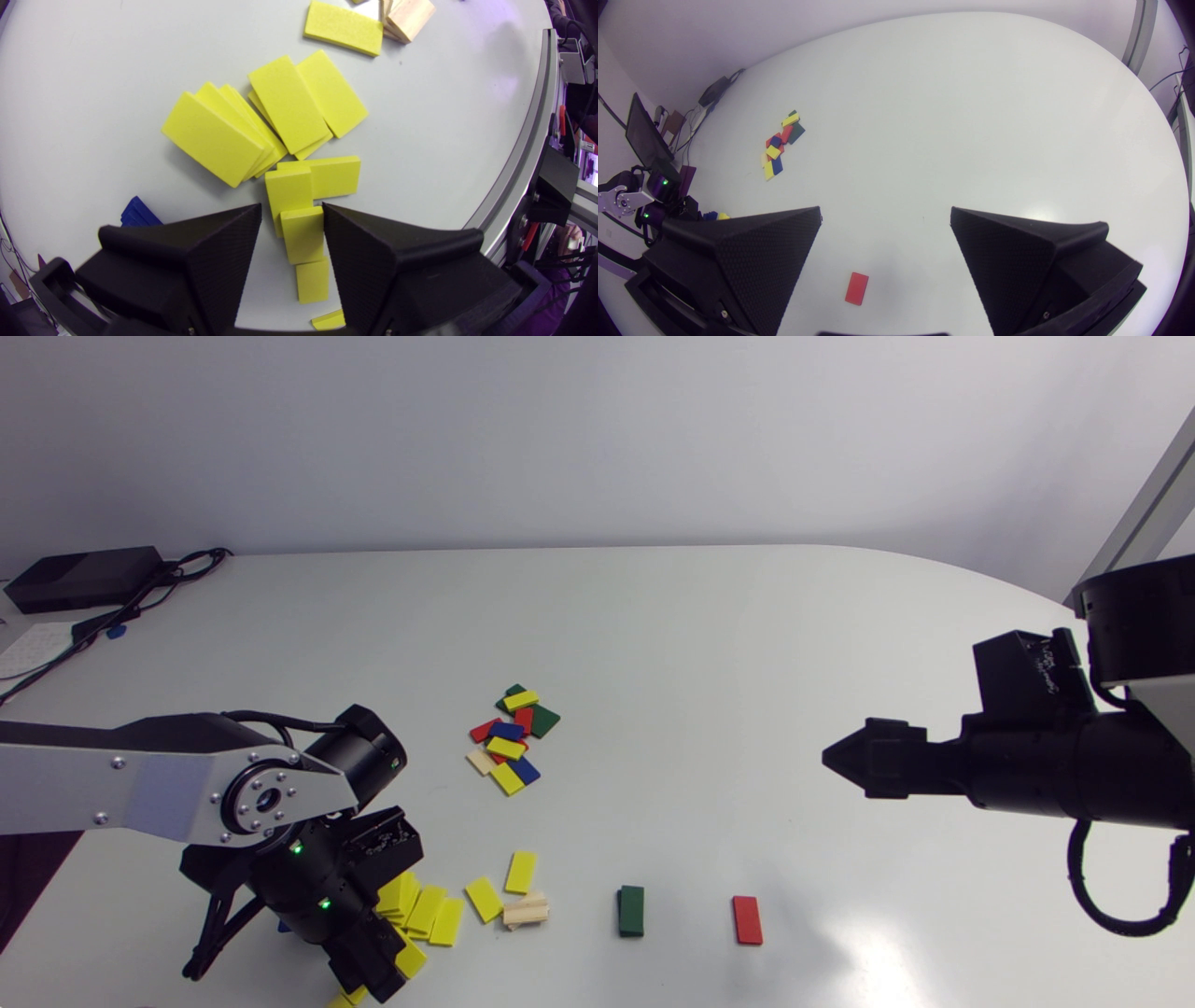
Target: Take domino bricks one by one from the mixed stack on the table and place each onto the existing stack of the same color.
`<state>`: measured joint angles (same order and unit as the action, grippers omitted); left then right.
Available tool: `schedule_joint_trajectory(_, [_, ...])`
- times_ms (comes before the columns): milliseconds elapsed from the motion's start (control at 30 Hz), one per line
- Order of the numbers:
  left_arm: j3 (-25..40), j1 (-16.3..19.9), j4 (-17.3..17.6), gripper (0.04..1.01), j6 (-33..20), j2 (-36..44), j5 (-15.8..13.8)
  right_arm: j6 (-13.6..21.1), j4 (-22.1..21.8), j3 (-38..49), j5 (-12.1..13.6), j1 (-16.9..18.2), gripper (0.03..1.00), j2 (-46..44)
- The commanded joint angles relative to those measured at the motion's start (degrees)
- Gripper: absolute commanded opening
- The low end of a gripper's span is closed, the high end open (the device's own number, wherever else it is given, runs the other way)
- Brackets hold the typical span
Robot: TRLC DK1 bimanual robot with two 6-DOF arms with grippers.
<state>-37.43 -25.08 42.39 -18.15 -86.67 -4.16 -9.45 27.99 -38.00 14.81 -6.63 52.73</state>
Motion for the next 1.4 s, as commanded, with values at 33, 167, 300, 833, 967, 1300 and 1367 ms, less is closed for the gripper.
schedule_joint_trajectory(33, [2.8, -0.2, 0.1, 0.352, 0.9, -1.1, -1.5, -0.6, -0.7, 0.6, -0.1, 0.3, 0.974, 0.8])
schedule_joint_trajectory(167, [3.2, -0.1, 0.0, 0.328, 0.8, 0.0, -1.5, -0.7, -1.3, 1.0, -0.1, 0.3, 0.974, 0.8])
schedule_joint_trajectory(300, [3.3, -0.3, -0.4, 0.295, 0.7, 0.5, -1.5, -0.7, -1.9, 1.3, -0.1, 0.2, 0.974, 0.8])
schedule_joint_trajectory(833, [0.2, -0.3, 3.8, 0.234, 1.0, 6.3, -1.8, -0.8, -2.7, 2.1, -0.2, -0.1, 0.974, 0.5])
schedule_joint_trajectory(967, [-2.9, 0.9, 6.5, 0.234, 0.6, 8.6, -1.7, -0.8, -2.8, 2.4, -0.2, -0.3, 0.974, 0.4])
schedule_joint_trajectory(1300, [-11.5, 0.8, 8.9, 0.234, 0.7, 4.9, -0.8, -0.7, -2.8, 2.8, -0.2, -0.3, 0.974, -0.3])
schedule_joint_trajectory(1367, [-12.6, 0.9, 8.8, 0.234, 0.6, 2.5, -0.5, -0.7, -2.8, 2.8, -0.2, -0.3, 0.974, -0.3])
